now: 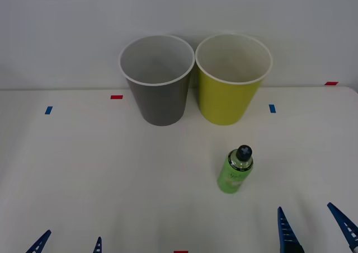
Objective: Put cans in the gray bin and PET bottles in the light green bin.
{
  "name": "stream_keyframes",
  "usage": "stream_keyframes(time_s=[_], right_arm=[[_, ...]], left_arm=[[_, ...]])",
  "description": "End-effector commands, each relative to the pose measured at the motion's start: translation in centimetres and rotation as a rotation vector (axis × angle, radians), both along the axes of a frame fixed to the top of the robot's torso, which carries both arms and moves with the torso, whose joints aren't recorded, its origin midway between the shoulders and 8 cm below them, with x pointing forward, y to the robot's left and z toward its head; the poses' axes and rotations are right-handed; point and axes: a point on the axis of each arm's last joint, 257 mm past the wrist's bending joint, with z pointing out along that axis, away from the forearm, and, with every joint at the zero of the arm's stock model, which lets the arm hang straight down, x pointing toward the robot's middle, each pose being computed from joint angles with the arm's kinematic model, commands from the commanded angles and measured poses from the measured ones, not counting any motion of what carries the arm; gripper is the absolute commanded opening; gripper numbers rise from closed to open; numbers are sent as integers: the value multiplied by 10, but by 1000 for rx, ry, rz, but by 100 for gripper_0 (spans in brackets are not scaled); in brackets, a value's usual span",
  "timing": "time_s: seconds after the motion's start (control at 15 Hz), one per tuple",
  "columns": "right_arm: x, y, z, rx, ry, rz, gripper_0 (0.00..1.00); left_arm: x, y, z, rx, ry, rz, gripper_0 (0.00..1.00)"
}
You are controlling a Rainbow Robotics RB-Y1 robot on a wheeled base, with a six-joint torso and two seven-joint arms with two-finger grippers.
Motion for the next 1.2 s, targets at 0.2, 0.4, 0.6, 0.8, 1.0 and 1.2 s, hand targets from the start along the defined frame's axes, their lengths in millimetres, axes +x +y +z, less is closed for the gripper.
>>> stream_keyframes(time_s=[0.2,0.4,0.6,0.8,1.0,1.2], right_arm=[[-2,53,2,-5,-11,199,100],[-2,68,-2,-13,-92,268,100],[7,74,-3,-45,-110,308,100],[21,78,-7,-59,-115,312,100],[37,82,-8,-53,-139,310,100],[52,88,-9,-43,-165,302,100]], left_arm=[[0,0,0,0,0,0,100],[0,0,0,0,0,0,100],[0,0,0,0,0,0,100],[0,0,0,0,0,0,100],[0,0,0,0,0,0,100],[0,0,0,0,0,0,100]])
